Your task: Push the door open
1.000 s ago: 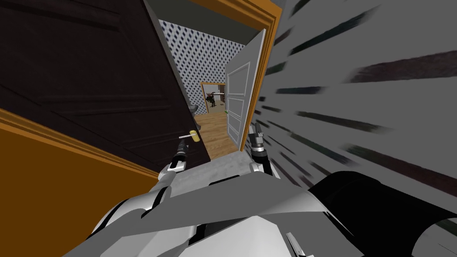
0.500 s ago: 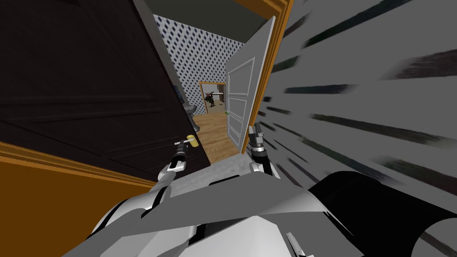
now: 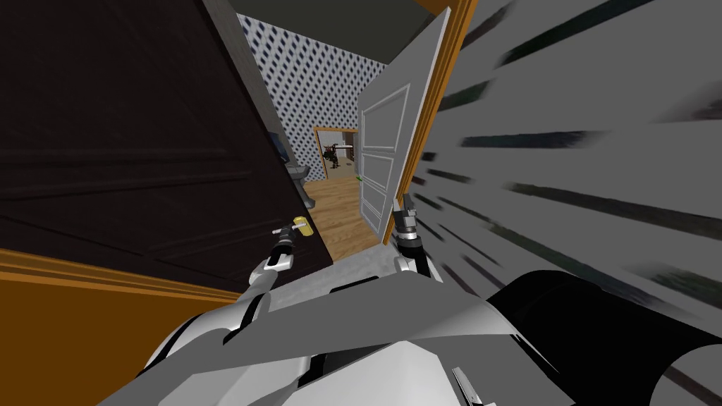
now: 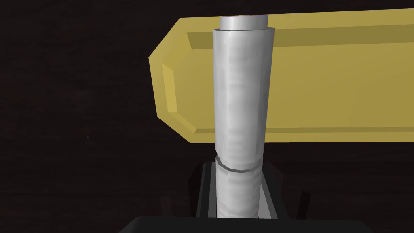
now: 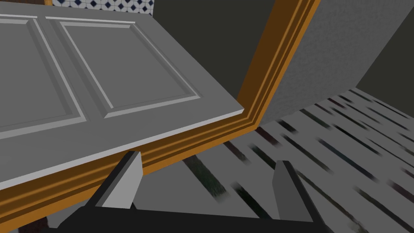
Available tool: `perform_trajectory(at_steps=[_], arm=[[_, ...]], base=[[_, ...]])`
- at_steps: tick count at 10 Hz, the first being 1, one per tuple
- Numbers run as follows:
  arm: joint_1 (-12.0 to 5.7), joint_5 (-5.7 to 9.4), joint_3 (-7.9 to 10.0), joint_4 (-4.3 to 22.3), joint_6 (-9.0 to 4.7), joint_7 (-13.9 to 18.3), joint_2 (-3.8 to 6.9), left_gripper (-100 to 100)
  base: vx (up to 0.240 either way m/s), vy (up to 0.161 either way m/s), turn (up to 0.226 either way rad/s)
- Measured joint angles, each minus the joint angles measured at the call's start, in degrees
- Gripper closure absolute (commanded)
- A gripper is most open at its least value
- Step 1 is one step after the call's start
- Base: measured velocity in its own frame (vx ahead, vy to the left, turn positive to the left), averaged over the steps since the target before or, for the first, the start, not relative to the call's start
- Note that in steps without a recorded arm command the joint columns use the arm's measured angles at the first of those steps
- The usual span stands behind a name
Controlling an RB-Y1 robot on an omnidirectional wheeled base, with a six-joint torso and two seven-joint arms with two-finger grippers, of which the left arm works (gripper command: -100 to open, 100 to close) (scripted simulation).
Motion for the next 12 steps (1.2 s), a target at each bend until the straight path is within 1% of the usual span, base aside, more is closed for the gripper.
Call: perform_trajectory(at_steps=[3, 4, 7, 9, 10, 12], arm=[[-0.04, -0.01, -0.01, 0.0, 0.12, 0.0, 0.01, 100], [-0.04, -0.01, -0.01, 0.0, 0.11, 0.0, 0.01, 100], [0.73, 0.25, 0.27, -0.8, 1.02, -1.2, -1.19, 100], [0.27, 0.59, 0.69, -0.4, 0.68, -2.1, -1.68, 100], [0.26, 0.76, 0.87, -1.1, 1.04, -2.5, -1.98, 100], [-0.16, 1.18, 1.45, -1.2, 1.23, -3.9, -2.77, 100]], base=[[0.0, 0.0, 0.0], [0.098, 0.001, 0.074], [0.183, -0.021, 0.099], [0.19, -0.012, 0.111], [0.213, -0.038, 0.137], [0.194, -0.016, 0.138]])
